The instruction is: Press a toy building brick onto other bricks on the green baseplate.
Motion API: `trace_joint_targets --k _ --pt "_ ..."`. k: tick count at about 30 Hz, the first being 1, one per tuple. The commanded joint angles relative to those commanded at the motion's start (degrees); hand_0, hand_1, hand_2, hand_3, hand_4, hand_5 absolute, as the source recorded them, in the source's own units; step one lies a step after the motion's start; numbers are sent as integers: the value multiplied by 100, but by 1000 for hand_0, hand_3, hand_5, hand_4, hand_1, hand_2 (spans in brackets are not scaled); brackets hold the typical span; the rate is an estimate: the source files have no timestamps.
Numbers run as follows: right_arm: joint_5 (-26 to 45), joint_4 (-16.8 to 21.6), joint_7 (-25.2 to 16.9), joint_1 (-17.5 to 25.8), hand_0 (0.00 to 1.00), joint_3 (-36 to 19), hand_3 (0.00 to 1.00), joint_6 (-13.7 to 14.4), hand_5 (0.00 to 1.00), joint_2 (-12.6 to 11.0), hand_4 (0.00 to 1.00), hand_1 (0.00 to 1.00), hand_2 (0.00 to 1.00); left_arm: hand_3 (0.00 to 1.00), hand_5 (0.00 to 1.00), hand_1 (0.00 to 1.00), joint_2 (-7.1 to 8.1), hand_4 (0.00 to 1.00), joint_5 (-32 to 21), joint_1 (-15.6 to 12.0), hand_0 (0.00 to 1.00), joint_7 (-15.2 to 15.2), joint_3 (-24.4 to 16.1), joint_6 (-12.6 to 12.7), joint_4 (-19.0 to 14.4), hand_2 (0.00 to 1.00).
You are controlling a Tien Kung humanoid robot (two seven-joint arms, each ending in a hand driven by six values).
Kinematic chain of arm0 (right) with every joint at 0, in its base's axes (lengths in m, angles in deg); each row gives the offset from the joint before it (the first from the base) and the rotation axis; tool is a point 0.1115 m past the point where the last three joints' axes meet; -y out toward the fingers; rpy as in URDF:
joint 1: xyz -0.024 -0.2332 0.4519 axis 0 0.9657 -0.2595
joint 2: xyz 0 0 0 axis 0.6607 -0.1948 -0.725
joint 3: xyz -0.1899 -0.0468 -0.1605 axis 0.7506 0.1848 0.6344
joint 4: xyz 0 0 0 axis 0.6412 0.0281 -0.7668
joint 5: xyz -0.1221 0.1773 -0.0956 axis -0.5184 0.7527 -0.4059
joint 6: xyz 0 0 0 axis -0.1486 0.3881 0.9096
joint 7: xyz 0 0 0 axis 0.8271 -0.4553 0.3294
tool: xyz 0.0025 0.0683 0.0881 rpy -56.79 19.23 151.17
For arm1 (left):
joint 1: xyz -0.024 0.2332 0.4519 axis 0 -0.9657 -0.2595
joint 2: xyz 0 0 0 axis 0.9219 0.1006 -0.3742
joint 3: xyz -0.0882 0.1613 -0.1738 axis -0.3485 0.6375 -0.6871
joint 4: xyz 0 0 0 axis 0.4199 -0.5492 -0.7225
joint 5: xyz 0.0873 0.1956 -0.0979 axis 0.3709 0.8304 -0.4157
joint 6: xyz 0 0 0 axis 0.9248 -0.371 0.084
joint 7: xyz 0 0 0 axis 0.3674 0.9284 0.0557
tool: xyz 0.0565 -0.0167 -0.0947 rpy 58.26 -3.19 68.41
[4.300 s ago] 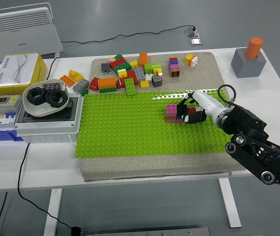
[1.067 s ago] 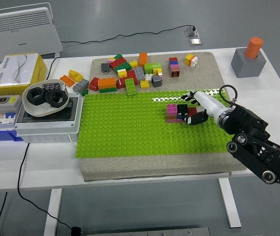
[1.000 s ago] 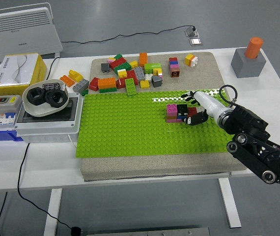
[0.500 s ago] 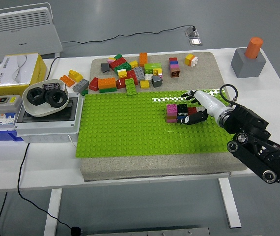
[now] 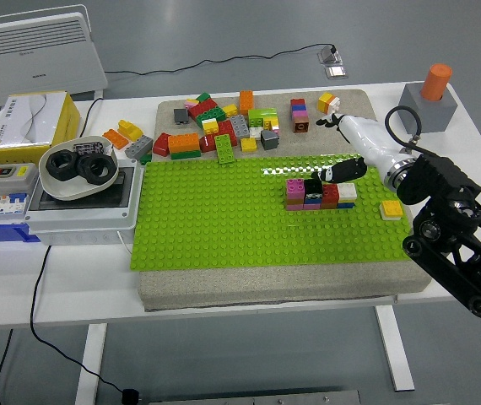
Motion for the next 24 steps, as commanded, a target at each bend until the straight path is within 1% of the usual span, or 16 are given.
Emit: trace_joint_targets --k 1,3,6,7,12,13,16,19,20,24 --pt "-17 27 -85 35 827 15 379 117 245 -8 932 814 783 459 343 720 -1 627 0 -3 779 0 -6 -1 2 622" --pt "86 43 -273 109 827 29 379 360 245 -6 932 814 783 459 343 720 -5 627 0 -7 779 1 -15 -2 4 622" --pt "275 55 -459 188 827 16 379 600 245 10 932 814 783 459 343 720 -10 627 0 -13 779 2 -18 -1 6 622" --pt "284 66 -486 211 849 9 998 631 599 12 998 832 903 460 343 720 -10 626 0 -15 779 2 -18 -1 6 622" --pt "247 108 -566 276 849 -6 998 756 599 -5 998 832 903 460 343 720 -12 626 0 -18 779 2 -14 0 4 622" --pt "228 115 -571 281 883 -12 998 770 654 -6 998 817 846 460 343 720 -12 625 0 -18 779 2 -14 0 4 622" --pt "174 138 -572 289 883 -29 998 793 654 -11 998 817 846 460 343 720 -12 625 0 -14 779 2 -12 1 3 622" --pt "46 191 -490 292 883 -41 998 698 654 -28 998 817 846 460 344 720 -10 624 0 -13 779 1 -9 3 2 623" --pt "-8 209 -447 293 892 -39 998 639 672 -35 998 804 807 460 344 720 -9 624 0 -12 779 1 -8 3 1 623" --pt "-192 238 -298 313 892 22 998 416 672 -60 998 804 807 460 344 720 -7 624 0 -8 779 -1 -2 6 -3 623"
